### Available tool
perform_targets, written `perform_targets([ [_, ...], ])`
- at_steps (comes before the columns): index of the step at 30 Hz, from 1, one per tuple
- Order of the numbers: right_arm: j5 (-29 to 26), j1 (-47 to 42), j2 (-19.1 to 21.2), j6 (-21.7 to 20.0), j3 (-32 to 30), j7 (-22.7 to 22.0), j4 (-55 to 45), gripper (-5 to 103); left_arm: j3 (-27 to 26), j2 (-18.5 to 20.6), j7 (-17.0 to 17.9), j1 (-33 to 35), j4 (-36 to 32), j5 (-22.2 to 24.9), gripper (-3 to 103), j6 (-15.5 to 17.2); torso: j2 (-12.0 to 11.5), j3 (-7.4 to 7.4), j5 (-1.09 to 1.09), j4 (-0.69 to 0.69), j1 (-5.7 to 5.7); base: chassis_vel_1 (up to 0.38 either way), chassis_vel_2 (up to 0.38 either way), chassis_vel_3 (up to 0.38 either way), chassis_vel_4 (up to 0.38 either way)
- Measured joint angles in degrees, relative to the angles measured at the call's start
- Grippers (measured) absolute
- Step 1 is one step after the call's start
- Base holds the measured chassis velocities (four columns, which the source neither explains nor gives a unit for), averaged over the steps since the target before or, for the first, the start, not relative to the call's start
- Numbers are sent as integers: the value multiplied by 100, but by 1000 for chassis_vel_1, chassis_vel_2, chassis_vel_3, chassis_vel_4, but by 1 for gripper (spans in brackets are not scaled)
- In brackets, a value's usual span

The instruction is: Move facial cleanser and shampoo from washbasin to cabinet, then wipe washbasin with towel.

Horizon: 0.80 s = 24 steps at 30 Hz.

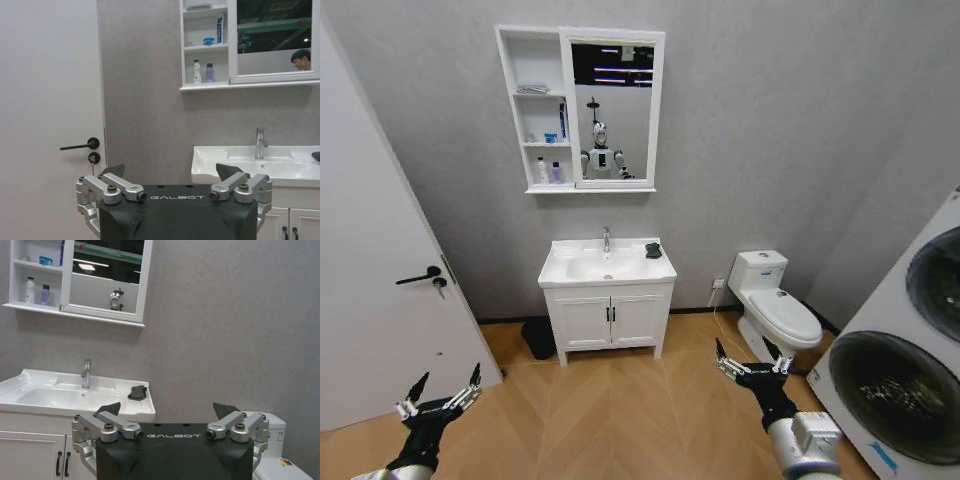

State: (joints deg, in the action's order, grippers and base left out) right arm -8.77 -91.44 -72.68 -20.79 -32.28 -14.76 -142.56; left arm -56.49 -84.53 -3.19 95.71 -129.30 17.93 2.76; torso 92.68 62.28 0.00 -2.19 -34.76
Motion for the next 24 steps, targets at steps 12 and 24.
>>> perform_targets([
  [12,-1,-1,0,-2,0,-3,-1,100,0,0,0,0,0,0,100,0,0,0,0,-1,0,0,0,0,0],
  [24,-1,-1,0,-2,0,-3,-1,100,0,0,0,0,0,0,100,0,0,0,0,-1,0,0,0,0,0],
])
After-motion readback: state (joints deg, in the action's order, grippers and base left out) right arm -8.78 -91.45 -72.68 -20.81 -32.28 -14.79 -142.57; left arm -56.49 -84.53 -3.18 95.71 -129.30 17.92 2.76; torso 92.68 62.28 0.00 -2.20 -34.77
